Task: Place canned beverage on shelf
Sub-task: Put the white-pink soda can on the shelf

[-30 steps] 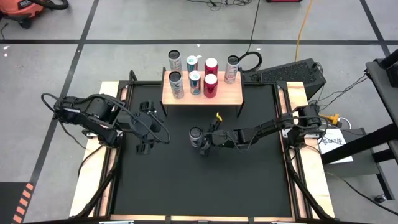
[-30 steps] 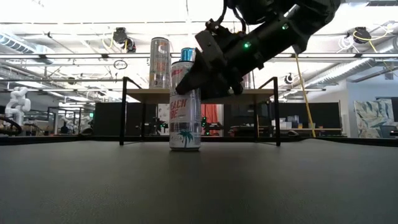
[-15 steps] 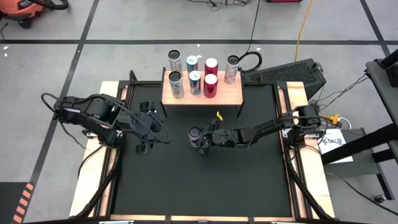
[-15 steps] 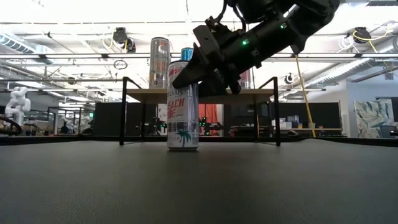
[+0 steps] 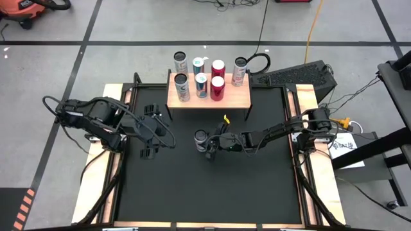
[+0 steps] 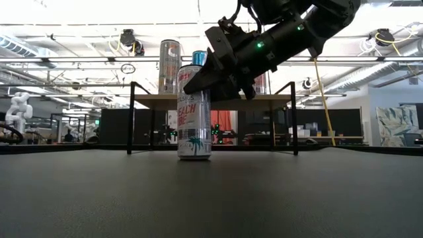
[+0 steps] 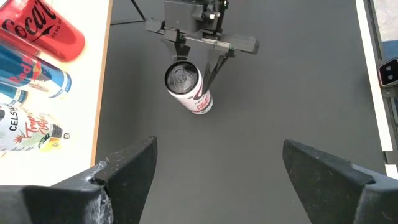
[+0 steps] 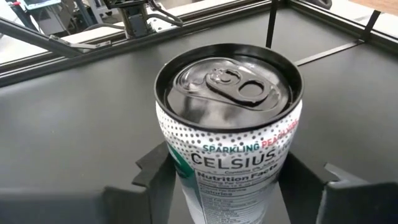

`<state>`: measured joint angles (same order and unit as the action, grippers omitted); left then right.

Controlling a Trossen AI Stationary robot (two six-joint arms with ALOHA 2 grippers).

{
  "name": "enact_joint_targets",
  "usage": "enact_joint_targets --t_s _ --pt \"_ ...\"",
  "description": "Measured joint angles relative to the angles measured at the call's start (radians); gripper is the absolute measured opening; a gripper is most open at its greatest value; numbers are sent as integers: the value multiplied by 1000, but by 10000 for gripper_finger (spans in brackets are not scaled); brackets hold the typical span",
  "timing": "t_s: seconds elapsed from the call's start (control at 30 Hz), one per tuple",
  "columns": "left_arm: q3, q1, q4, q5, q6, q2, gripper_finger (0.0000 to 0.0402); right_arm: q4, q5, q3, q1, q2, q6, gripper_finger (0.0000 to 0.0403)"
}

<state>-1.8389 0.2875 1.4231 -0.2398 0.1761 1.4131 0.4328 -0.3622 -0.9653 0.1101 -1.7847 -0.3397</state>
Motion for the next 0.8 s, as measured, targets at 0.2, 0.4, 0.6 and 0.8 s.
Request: enact_joint_targets --t_s 0.2,0.4,0.6,0.8 --pt "0 0 0 0 0 0 344 -1 1 0 0 0 0 199" --pt "0 0 0 0 0 0 344 -18 16 0 3 11 2 199" --pt "0 0 4 0 0 0 344 -104 31 1 4 95 12 199" --pt "0 0 4 0 0 0 344 -221 26 1 4 209 43 199"
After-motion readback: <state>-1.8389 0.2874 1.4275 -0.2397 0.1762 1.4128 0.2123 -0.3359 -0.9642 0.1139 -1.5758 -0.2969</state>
